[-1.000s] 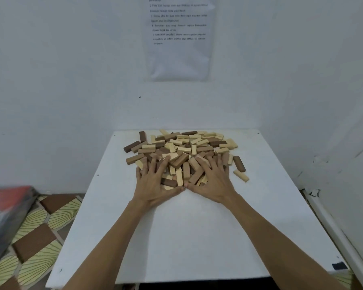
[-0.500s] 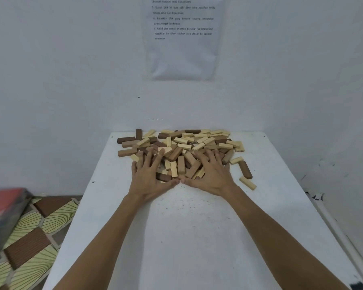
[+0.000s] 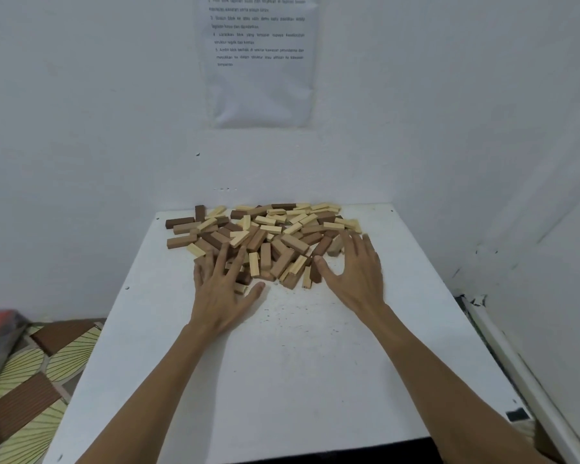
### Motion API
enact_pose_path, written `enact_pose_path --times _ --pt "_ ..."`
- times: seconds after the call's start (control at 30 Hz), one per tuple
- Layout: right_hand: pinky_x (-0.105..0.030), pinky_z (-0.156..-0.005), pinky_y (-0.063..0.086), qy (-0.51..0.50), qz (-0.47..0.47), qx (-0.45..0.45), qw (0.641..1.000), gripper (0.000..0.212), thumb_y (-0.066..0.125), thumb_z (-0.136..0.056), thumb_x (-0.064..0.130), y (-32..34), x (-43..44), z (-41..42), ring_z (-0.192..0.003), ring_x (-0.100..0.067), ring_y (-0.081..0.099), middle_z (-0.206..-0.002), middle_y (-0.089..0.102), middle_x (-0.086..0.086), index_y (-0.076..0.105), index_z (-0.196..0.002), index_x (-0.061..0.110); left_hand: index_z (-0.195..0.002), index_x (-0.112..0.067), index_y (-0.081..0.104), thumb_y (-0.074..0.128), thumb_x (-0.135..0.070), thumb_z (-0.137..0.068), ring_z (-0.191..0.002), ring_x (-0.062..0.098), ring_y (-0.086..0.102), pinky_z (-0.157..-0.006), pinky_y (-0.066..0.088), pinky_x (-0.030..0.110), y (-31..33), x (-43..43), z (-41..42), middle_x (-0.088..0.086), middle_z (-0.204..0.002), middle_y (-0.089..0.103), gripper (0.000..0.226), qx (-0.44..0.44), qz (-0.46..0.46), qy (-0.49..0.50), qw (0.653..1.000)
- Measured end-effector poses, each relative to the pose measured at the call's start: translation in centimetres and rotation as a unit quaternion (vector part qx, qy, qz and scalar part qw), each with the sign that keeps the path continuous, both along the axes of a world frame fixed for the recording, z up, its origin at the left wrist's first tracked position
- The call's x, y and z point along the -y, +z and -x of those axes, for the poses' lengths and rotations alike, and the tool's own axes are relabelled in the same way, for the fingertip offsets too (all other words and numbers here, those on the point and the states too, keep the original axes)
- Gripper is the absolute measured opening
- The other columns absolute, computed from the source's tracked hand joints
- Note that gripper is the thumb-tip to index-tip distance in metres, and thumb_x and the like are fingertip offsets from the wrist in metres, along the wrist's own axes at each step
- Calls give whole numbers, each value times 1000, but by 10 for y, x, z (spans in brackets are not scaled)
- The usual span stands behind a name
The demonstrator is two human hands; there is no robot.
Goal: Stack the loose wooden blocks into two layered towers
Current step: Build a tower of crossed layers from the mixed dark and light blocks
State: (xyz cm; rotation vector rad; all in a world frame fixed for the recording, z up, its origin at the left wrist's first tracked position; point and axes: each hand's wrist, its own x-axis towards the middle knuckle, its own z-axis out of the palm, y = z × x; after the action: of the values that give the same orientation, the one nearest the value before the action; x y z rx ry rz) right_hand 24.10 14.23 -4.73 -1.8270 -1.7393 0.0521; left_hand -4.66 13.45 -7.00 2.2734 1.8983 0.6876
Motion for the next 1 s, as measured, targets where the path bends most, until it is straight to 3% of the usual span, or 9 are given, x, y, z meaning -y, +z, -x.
enact_pose_path --times 0.13,0.3,0.5,0.63,0.73,0.8,0.9,1.0 --pt "-68 -120 17 -31 111 -10 993 97 38 -90 82 -12 -2 -15 -158 -34 0 -172 6 -4 8 -164 26 -162 -39 19 25 -84 -87 -157 34 5 -124 4 61 0 -3 -5 2 -172 6 87 -10 10 9 1000" --pt "-66 -121 9 -27 116 -39 992 106 28 -83 91 -14 -29 -16 -158 -34 -5 -173 -5 -5 -3 -164 31 -158 -37 28 29 -84 -90 -157 32 4 -122 7 62 0 -16 -6 1 -172 5 83 0 0 30 1000" --pt "-63 -124 8 -54 122 -61 989 114 20 -74 98 -8 -80 -21 -159 -29 -1 -173 0 -6 3 -164 30 -162 -39 18 24 -84 -85 -157 33 -9 -122 1 64 6 -34 -1 4 -172 -2 89 93 43 100 990" --pt "-66 -123 4 -42 143 -46 988 115 13 -69 104 -7 -114 -17 -159 -27 3 -173 4 -3 7 -164 39 -162 -34 18 22 -87 -83 -156 39 -8 -125 4 60 11 -57 15 10 -171 -5 96 160 51 130 977" --pt "-68 -121 5 -15 157 -2 987 109 11 -69 104 -10 -125 -13 -158 -25 11 -171 17 0 21 -160 45 -162 -40 10 33 -84 -89 -155 39 -15 -125 1 58 12 -75 26 11 -170 -15 89 204 49 153 966" --pt "-68 -120 7 -5 156 17 988 104 12 -69 103 -13 -128 -8 -157 -25 15 -169 23 0 31 -154 47 -163 -34 11 33 -83 -87 -155 40 -16 -125 -1 57 15 -85 30 15 -169 -17 94 213 56 180 959" --pt "-69 -119 13 -7 148 36 988 93 15 -73 101 -15 -129 2 -153 -26 22 -164 31 -2 38 -148 50 -163 -24 17 28 -84 -83 -157 36 -6 -126 4 56 16 -95 34 19 -170 0 101 189 71 186 962" --pt "-67 -118 18 -7 140 33 990 83 21 -78 98 -15 -124 22 -150 -30 26 -159 37 -6 45 -140 51 -161 -25 27 27 -84 -85 -155 31 12 -125 15 53 11 -97 38 12 -167 20 96 178 53 149 971"
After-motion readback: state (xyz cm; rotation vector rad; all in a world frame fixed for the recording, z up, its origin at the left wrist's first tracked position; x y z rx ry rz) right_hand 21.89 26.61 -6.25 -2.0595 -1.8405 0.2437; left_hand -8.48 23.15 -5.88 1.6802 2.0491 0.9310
